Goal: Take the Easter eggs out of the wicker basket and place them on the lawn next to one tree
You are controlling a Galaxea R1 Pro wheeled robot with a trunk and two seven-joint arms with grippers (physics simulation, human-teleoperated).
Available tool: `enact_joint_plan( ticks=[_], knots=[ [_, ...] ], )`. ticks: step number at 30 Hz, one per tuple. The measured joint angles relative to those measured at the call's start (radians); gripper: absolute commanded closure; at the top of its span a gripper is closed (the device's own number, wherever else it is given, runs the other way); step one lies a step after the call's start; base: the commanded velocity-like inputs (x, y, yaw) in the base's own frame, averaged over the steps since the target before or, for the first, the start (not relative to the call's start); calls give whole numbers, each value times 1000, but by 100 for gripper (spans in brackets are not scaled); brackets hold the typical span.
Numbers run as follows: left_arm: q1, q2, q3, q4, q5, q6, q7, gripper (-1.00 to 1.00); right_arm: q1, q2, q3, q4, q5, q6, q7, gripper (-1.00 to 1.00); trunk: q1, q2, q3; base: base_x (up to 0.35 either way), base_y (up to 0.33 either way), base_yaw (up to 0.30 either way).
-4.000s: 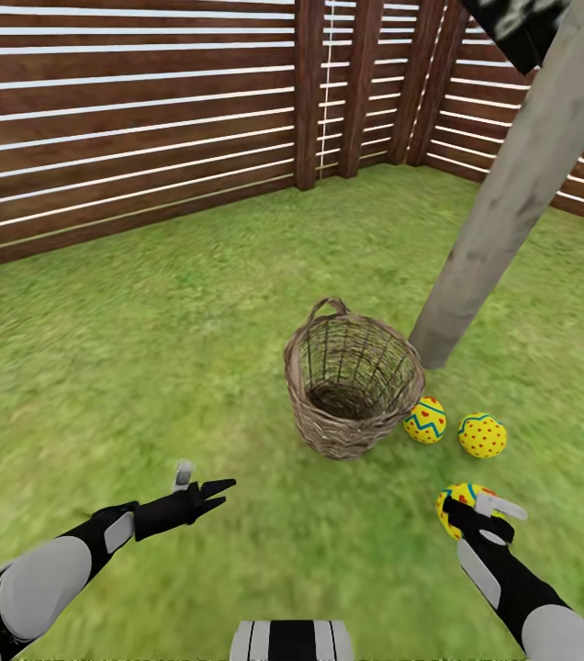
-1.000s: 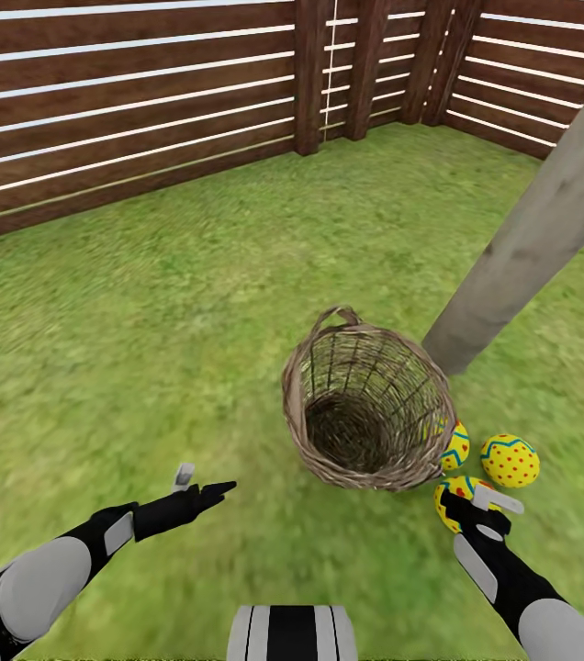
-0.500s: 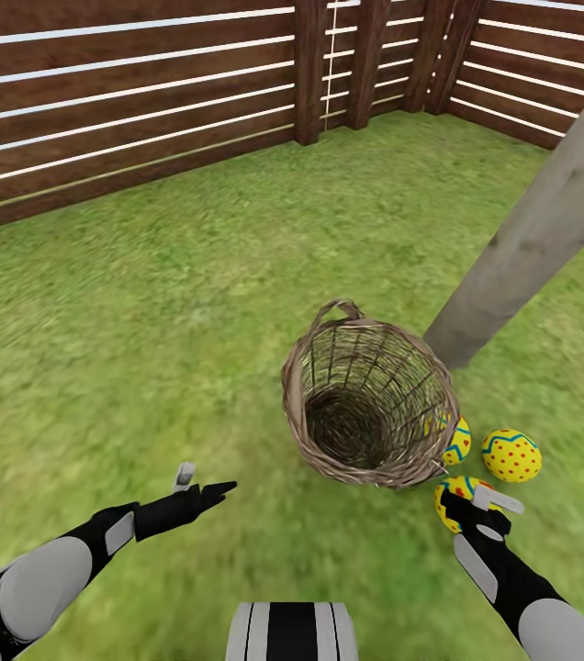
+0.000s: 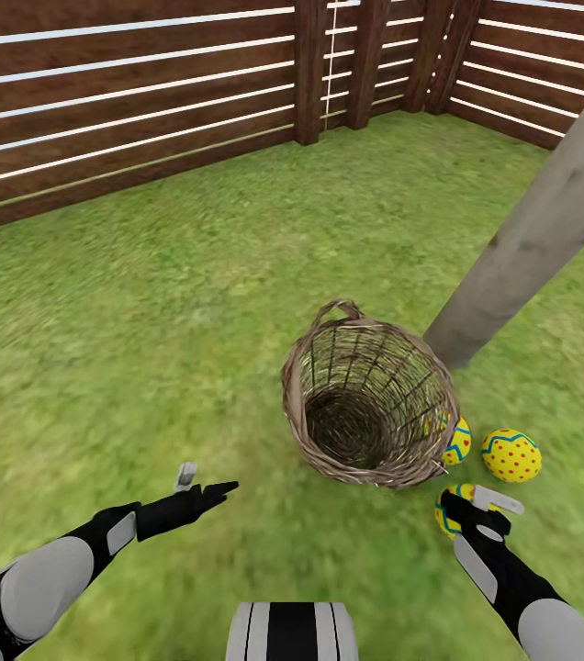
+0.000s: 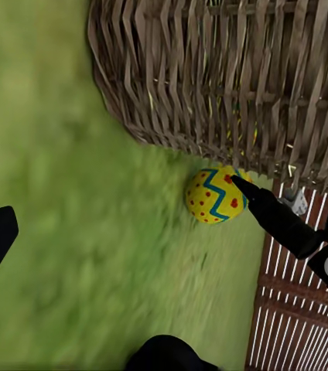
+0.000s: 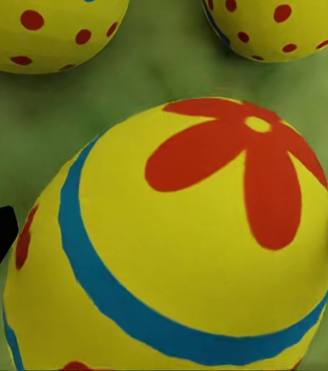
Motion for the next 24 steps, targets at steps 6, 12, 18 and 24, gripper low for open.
enact_joint_plan(
  ticks=[6,12,18,24],
  knots=[
    [0,0,1,0,0,0,0,-100,0,0,0,0,0,0,0,-100,-2,1,15,0,0,0],
    [0,-1,1,0,0,0,0,-100,0,0,0,0,0,0,0,-100,-5,2,39,0,0,0],
    [0,-2,1,0,0,0,1,-100,0,0,2,0,0,0,0,-100,-7,4,62,0,0,0],
    [0,-8,0,0,1,0,52,-100,0,4,2,2,0,0,0,-100,-10,5,85,0,0,0]
  ],
)
